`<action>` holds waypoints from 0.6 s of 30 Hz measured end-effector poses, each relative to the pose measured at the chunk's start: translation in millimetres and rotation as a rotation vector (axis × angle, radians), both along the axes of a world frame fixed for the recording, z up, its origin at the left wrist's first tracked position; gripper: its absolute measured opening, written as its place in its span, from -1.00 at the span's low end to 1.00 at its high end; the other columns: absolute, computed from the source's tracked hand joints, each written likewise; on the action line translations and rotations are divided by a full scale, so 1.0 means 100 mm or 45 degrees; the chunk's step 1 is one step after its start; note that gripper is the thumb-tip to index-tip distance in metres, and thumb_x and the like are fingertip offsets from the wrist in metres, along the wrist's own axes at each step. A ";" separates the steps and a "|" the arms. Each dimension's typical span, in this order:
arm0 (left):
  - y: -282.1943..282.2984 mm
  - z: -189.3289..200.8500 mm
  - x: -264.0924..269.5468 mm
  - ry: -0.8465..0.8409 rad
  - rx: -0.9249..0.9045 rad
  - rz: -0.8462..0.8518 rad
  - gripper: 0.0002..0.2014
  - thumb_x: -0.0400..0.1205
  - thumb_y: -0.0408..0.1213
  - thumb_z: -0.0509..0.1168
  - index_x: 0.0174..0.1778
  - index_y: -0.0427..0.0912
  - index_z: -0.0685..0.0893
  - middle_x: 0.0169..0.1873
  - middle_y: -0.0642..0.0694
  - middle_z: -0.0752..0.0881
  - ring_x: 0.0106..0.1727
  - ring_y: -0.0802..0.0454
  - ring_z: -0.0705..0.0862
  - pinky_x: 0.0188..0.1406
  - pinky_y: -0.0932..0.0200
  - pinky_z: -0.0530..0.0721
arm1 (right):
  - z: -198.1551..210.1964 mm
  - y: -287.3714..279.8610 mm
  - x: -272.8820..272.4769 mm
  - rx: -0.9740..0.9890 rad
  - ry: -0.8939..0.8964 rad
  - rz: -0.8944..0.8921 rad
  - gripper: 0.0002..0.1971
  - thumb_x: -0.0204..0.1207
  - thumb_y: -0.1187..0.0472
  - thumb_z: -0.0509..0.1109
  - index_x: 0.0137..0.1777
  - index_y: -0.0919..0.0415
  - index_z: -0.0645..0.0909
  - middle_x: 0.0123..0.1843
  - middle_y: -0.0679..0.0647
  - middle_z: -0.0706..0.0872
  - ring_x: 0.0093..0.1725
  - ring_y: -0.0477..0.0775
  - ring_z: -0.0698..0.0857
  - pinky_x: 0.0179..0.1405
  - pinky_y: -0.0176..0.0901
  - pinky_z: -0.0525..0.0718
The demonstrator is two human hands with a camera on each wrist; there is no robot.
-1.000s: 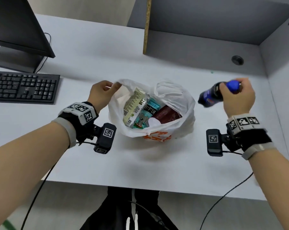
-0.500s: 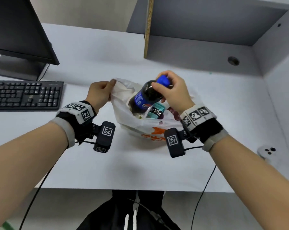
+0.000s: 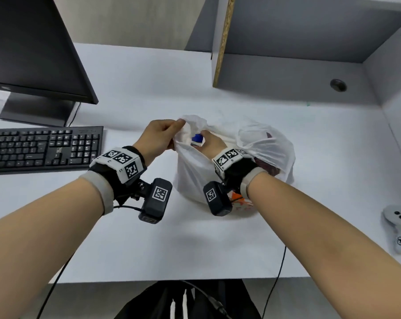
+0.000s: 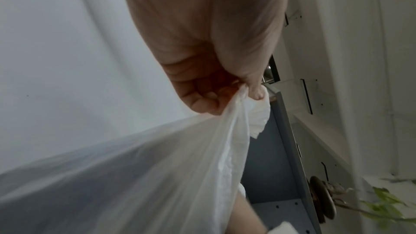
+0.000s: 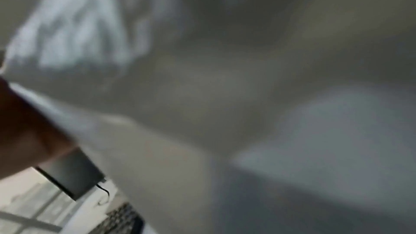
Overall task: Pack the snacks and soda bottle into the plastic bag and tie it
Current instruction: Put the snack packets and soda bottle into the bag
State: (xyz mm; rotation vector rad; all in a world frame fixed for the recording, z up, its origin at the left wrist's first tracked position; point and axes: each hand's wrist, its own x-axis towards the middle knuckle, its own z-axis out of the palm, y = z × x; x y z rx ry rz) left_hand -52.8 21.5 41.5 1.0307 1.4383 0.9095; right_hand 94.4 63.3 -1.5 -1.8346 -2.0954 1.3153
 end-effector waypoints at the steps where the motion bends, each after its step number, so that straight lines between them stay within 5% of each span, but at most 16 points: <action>1: 0.02 -0.02 -0.03 0.006 -0.008 -0.004 -0.51 0.68 -0.13 0.18 -0.03 -0.65 0.59 -0.23 -0.29 0.57 -0.25 -0.12 0.55 -0.26 0.15 0.64 | -0.01 -0.03 0.02 0.025 -0.044 0.030 -0.63 0.54 0.08 0.29 0.30 0.21 0.50 0.18 0.22 0.70 0.19 0.26 0.65 0.20 0.00 0.55; 5: 0.02 -0.18 -0.15 0.193 -0.074 -0.033 -0.58 0.65 -0.07 0.22 -0.28 -0.42 0.61 -0.51 -0.18 0.47 -0.65 0.16 0.44 -0.53 0.34 0.43 | -0.04 -0.06 0.13 0.113 -0.328 0.347 -0.66 0.45 -0.04 0.28 0.18 0.06 0.59 0.09 0.19 0.73 0.11 0.25 0.70 0.06 -0.03 0.62; 7: 0.00 -0.28 -0.19 0.226 -0.104 0.020 -0.64 0.65 -0.08 0.22 -0.31 -0.31 0.56 -0.57 -0.16 0.43 -0.71 0.22 0.40 -0.62 0.44 0.40 | -0.04 -0.03 0.25 0.122 -0.366 0.311 -0.61 0.42 0.05 0.36 0.26 0.07 0.60 0.19 0.20 0.66 0.20 0.24 0.66 0.17 -0.04 0.62; 9: 0.00 -0.36 -0.22 0.205 -0.119 0.071 -0.65 0.65 -0.09 0.22 -0.30 -0.32 0.57 -0.54 -0.15 0.43 -0.70 0.24 0.40 -0.57 0.44 0.44 | 0.02 0.00 0.49 0.148 -0.438 0.241 -0.52 0.41 0.04 0.43 0.33 0.13 0.54 0.27 0.18 0.61 0.25 0.20 0.62 0.26 -0.03 0.58; 13: 0.05 -0.37 -0.16 0.218 -0.110 0.197 -0.62 0.66 -0.13 0.20 -0.23 -0.43 0.62 -0.48 -0.16 0.43 -0.68 0.27 0.41 -0.54 0.45 0.47 | 0.22 0.04 1.04 0.041 -0.736 0.379 -0.57 0.43 -0.06 0.40 0.23 0.13 0.59 0.11 0.09 0.75 0.10 0.15 0.70 0.08 -0.05 0.62; 16: 0.15 -0.31 -0.02 0.199 -0.057 0.267 -0.64 0.67 -0.19 0.19 -0.31 -0.43 0.57 -0.45 -0.16 0.41 -0.51 0.10 0.43 -0.46 0.32 0.47 | 0.34 0.06 1.32 0.021 -0.882 0.580 -0.73 0.41 -0.07 0.36 0.03 -0.04 0.75 -0.06 -0.04 0.79 0.04 0.08 0.71 0.15 -0.06 0.56; 18: 0.24 -0.28 0.11 0.217 -0.043 0.274 -0.68 0.65 -0.25 0.20 -0.42 -0.28 0.45 -0.47 -0.13 0.41 -0.44 0.03 0.40 -0.37 0.21 0.45 | 0.41 0.05 1.50 -0.080 -0.931 0.614 -0.82 0.38 0.01 0.40 -0.16 0.04 0.78 -0.23 -0.04 0.75 -0.10 0.05 0.70 -0.06 -0.18 0.60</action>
